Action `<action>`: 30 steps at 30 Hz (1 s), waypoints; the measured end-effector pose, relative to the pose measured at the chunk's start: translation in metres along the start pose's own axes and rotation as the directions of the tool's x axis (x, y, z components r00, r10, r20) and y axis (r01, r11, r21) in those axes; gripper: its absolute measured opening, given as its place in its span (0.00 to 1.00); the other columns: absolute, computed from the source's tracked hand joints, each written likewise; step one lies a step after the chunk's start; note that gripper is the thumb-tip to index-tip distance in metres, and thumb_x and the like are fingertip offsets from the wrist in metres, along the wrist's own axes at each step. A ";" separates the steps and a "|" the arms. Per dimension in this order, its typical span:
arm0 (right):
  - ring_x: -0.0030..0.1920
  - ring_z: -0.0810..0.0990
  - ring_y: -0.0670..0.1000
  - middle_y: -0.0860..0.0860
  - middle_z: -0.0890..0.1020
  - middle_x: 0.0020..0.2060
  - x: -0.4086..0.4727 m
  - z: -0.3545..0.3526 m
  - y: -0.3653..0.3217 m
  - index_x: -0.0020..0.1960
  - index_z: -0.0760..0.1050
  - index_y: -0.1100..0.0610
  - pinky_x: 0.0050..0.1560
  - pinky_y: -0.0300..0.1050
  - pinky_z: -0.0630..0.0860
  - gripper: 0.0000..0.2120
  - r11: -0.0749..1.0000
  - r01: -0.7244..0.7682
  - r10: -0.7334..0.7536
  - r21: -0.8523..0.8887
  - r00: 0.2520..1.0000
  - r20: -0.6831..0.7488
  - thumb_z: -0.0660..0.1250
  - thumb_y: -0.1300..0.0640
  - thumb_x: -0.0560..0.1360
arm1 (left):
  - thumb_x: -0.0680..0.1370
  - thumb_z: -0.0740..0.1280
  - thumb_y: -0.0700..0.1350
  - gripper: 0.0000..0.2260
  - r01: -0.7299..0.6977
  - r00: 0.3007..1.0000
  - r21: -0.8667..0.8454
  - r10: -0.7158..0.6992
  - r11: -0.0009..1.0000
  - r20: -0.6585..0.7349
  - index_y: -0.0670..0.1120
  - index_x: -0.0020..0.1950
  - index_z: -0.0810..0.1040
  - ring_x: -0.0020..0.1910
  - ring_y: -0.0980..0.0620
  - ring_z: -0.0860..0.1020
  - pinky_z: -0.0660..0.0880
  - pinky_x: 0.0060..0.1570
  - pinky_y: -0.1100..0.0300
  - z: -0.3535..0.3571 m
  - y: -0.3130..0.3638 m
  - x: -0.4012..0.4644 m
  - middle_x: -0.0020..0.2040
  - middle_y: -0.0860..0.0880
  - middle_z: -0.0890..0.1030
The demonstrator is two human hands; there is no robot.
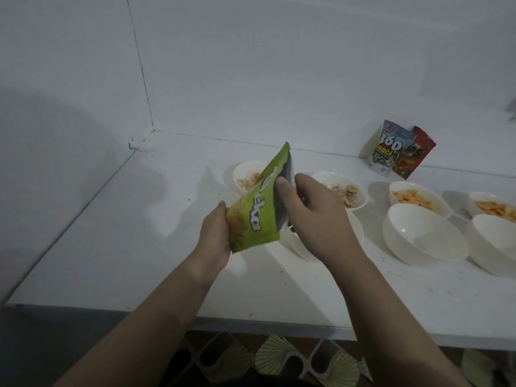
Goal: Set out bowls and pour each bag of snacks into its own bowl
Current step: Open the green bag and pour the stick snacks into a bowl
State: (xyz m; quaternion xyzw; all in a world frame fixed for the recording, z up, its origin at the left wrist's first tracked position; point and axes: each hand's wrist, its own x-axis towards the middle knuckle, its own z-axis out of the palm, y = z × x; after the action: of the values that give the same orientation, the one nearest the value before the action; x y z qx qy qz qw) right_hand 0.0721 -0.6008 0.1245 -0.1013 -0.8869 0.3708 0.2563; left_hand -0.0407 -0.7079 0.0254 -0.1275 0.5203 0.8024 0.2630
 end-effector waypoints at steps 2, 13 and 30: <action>0.32 0.76 0.55 0.54 0.72 0.27 0.001 -0.003 0.000 0.34 0.65 0.60 0.34 0.51 0.73 0.23 1.000 -0.007 0.007 -0.015 1.000 -0.013 0.59 0.45 0.81 | 0.84 0.54 0.53 0.19 -0.012 1.000 0.012 0.012 1.000 -0.005 0.44 0.62 0.78 0.51 0.48 0.83 0.78 0.39 0.59 0.002 0.001 0.000 0.55 0.44 0.84; 0.30 0.76 0.57 0.64 0.76 0.29 0.007 -0.017 0.016 0.35 0.69 0.69 0.36 0.51 0.75 0.21 0.998 -0.027 0.032 0.058 0.996 -0.088 0.59 0.57 0.81 | 0.83 0.55 0.54 0.21 0.082 0.976 -0.180 -0.043 0.980 0.212 0.40 0.58 0.80 0.46 0.43 0.85 0.83 0.40 0.51 -0.006 0.022 0.013 0.53 0.39 0.84; 0.32 0.76 0.58 0.58 0.74 0.27 0.018 -0.019 0.040 0.34 0.68 0.62 0.37 0.55 0.72 0.20 0.982 0.094 -0.099 -0.161 0.995 -0.024 0.58 0.53 0.82 | 0.83 0.57 0.52 0.18 0.105 0.978 -0.036 -0.097 0.994 0.185 0.41 0.58 0.81 0.48 0.43 0.84 0.81 0.44 0.49 0.011 0.040 0.035 0.52 0.41 0.85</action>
State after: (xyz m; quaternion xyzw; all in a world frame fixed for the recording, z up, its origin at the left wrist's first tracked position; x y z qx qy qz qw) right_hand 0.0669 -0.5543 0.1142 -0.0846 -0.9134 0.2839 0.2791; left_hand -0.0909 -0.7009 0.0440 -0.0853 0.4682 0.8081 0.3471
